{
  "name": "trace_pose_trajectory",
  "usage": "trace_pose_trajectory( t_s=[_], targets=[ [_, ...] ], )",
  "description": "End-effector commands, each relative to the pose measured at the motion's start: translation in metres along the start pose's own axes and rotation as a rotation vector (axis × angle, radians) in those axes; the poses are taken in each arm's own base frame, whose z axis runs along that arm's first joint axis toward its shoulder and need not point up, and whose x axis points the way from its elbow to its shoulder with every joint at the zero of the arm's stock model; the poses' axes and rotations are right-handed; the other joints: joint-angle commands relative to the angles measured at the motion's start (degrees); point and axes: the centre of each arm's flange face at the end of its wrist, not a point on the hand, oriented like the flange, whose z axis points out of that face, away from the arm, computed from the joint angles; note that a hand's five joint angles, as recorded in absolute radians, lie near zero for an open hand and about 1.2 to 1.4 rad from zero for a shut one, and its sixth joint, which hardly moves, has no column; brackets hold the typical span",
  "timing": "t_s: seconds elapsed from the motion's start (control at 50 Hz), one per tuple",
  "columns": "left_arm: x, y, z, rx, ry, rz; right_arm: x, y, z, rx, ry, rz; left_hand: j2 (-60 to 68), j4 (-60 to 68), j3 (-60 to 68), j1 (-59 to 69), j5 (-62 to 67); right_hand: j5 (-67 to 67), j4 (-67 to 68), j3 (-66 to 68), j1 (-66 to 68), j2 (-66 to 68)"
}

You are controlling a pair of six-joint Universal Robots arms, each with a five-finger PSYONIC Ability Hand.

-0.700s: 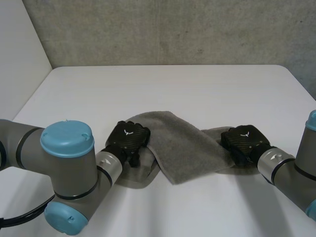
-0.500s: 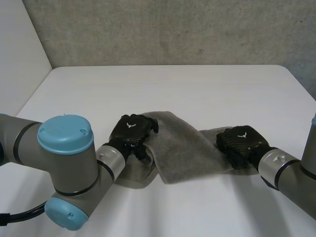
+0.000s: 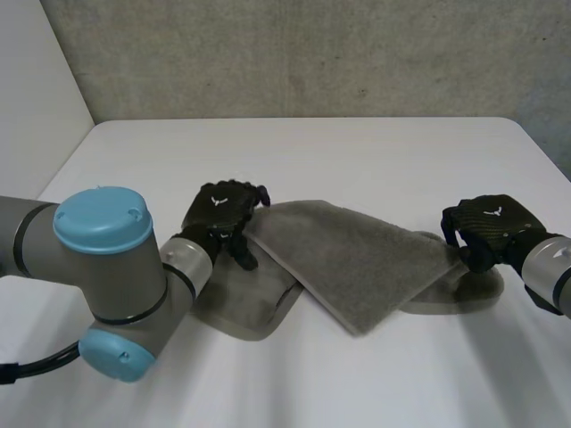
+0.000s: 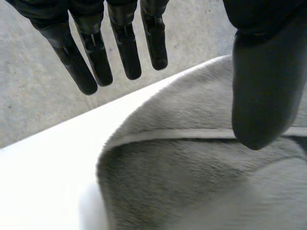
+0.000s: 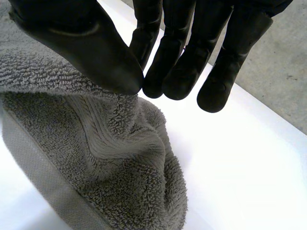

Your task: Fold the towel.

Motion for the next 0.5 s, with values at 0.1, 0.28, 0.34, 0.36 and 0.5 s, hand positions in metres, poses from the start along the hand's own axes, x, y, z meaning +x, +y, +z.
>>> trace_pose_trajectory(
  t_s=[0.1, 0.28, 0.34, 0.36, 0.5],
  targets=[
    [-0.02, 0.002, 0.028, 0.038, -0.048, 0.088, 0.016, 0.002, 0.002, 0.006, 0.019, 0.018, -10.94, -11.18, -10.42, -11.17, -19.64, 2.43, 2.67, 2.9, 3.58, 3.41],
    [-0.023, 0.016, 0.055, 0.032, -0.053, 0.128, 0.015, 0.004, 0.002, 0.0, 0.014, 0.019, -10.94, -11.18, -10.42, -11.17, -19.64, 2.43, 2.67, 2.9, 3.58, 3.41],
    [-0.023, 0.022, 0.061, 0.024, -0.052, 0.137, 0.014, 0.005, 0.002, -0.002, 0.011, 0.022, -10.6, -10.85, -10.09, -10.83, -19.31, 2.43, 2.67, 2.9, 3.58, 3.41],
    [-0.023, 0.022, 0.061, 0.024, -0.052, 0.137, 0.014, 0.005, 0.002, -0.002, 0.011, 0.022, -10.6, -10.85, -10.09, -10.83, -19.31, 2.43, 2.67, 2.9, 3.58, 3.41],
    [-0.025, 0.03, 0.069, 0.019, -0.045, 0.166, 0.012, 0.004, 0.002, -0.001, 0.003, 0.021, -9.26, -9.51, -8.75, -9.49, -17.97, 2.43, 2.67, 2.9, 3.58, 3.41]
  ],
)
